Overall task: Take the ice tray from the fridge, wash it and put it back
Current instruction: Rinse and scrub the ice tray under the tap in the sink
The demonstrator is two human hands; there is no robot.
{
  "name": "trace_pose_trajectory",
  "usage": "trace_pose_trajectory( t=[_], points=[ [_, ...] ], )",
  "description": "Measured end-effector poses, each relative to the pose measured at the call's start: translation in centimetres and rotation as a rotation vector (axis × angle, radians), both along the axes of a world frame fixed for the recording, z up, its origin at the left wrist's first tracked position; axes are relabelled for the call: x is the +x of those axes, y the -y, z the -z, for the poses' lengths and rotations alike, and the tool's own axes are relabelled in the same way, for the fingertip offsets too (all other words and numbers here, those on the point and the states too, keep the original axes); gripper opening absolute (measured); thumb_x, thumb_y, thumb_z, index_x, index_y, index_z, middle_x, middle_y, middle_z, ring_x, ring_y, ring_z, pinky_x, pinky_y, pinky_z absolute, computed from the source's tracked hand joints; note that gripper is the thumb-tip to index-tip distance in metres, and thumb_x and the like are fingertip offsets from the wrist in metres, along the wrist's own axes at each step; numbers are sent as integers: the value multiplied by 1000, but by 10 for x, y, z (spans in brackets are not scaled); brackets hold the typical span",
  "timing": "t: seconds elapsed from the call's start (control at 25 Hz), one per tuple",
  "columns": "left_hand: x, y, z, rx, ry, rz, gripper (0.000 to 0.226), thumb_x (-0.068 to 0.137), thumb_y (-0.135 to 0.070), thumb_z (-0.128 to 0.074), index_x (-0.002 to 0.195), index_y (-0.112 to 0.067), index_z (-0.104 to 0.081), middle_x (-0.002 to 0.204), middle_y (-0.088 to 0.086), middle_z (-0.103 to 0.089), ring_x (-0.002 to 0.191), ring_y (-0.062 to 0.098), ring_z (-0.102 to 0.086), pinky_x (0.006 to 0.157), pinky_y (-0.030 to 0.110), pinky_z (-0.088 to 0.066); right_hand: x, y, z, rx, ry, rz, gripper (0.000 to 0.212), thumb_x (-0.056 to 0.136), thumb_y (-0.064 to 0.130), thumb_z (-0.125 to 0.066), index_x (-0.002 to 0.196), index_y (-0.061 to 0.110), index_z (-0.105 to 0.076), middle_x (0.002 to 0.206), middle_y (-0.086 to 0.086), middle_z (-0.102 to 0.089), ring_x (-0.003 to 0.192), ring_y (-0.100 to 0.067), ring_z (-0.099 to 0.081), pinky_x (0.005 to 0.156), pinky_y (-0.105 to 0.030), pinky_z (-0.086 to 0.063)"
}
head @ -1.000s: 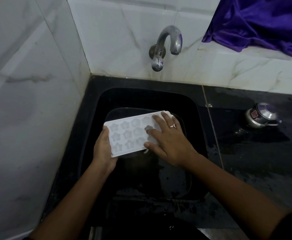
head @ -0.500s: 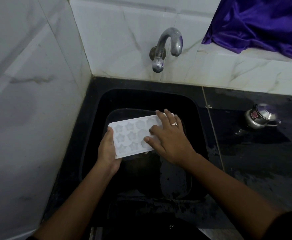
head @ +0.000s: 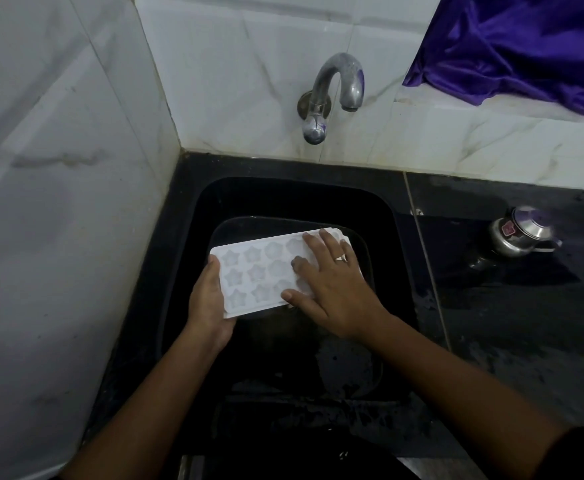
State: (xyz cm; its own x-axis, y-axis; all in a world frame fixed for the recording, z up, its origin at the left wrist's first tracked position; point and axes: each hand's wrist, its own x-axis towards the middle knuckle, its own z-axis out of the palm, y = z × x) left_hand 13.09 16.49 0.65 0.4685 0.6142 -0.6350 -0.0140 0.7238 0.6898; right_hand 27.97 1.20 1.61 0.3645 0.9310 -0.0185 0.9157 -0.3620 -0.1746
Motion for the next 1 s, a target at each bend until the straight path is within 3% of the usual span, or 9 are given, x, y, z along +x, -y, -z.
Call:
trace_pose_trajectory(
  t=[0.12,0.24,0.32,0.44,0.6,0.72,0.8,0.92,1.0],
  points=[
    [-2,-2,-1,8,5,-4,54,112,-51,-36,122,-12,-71,113,10,-81,103,29,-79,84,45,-59,14,6,-3,30,32,-3,60,103,70,-22,140,37,-56,169,-12,-24,159,-35,-7,126,-63,-6],
    [5,8,0,-5,-17,29,54,112,-52,-36,117,-13,-72,109,11,-82,97,27,-80,83,46,-59,4,-4,-2,38,-25,68,65,102,70,-24,124,24,-64,168,-15,-26,159,-36,-9,127,-60,-5],
    [4,4,1,-6,-8,15,53,112,-52,-36,119,-13,-72,110,11,-81,96,28,-80,83,46,-60,1,0,4,19,-2,21,68,102,72,-24,132,22,-60,168,-16,-25,159,-37,-9,127,-62,-7],
    [1,-3,1,14,-6,-4,52,112,-51,-36,121,-13,-71,113,10,-81,98,27,-80,84,45,-59,20,11,0,-1,51,-52,61,103,70,-25,144,35,-53,169,-13,-23,159,-37,-8,126,-64,-8],
    [11,6,1,2,7,38,54,112,-52,-36,121,-12,-71,112,11,-81,100,29,-79,83,46,-60,12,-5,-3,54,-40,61,65,101,71,-25,121,25,-65,168,-14,-28,159,-35,-11,126,-60,-9],
    [8,-3,0,2,21,15,53,112,-51,-35,121,-12,-71,111,11,-81,96,27,-80,79,44,-60,15,6,4,31,26,-24,66,102,72,-24,139,28,-56,168,-13,-25,159,-35,-10,125,-63,-9],
    [7,-4,1,14,15,17,52,112,-49,-36,120,-12,-71,113,10,-81,98,26,-80,82,44,-60,24,8,1,40,35,-19,58,103,70,-26,138,36,-57,168,-11,-25,159,-35,-9,126,-62,-6],
    [13,5,2,6,12,42,52,112,-49,-36,119,-12,-71,111,11,-81,97,27,-80,83,45,-59,16,-5,-1,61,-46,69,61,102,70,-26,119,25,-64,167,-13,-28,159,-35,-10,127,-59,-6],
    [14,1,2,-4,18,25,51,112,-49,-36,117,-12,-72,108,10,-82,94,26,-81,80,45,-59,12,-5,3,47,-11,20,63,102,71,-26,125,23,-61,167,-13,-28,159,-35,-11,125,-62,-10]
  ],
)
